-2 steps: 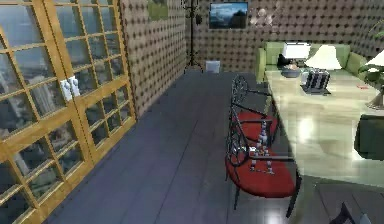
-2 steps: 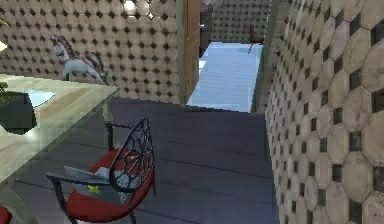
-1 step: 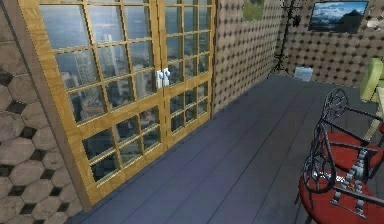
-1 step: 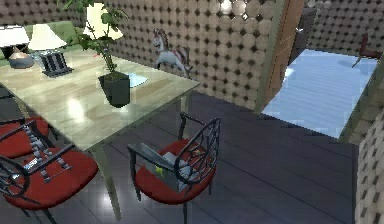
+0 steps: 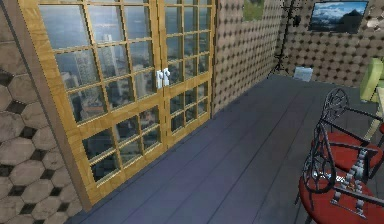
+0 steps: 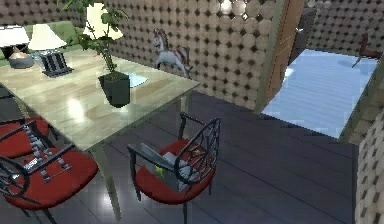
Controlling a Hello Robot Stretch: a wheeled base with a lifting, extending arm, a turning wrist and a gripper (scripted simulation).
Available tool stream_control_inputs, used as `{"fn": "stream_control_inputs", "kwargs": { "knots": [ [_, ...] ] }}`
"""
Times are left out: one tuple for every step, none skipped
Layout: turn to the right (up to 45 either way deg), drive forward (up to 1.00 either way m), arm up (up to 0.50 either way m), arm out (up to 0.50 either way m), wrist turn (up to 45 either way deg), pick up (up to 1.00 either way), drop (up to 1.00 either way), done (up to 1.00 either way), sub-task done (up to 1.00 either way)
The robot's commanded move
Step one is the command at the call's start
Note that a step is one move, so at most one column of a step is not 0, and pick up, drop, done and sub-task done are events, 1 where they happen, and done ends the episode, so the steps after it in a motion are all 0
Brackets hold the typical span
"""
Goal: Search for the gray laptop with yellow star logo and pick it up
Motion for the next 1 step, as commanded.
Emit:
{"fn": "stream_control_inputs", "kwargs": {
  "knots": [
    [0.0,0.0,0.06,0.0,0.0,0.0,0.0,0.0,0.0]
  ]
}}
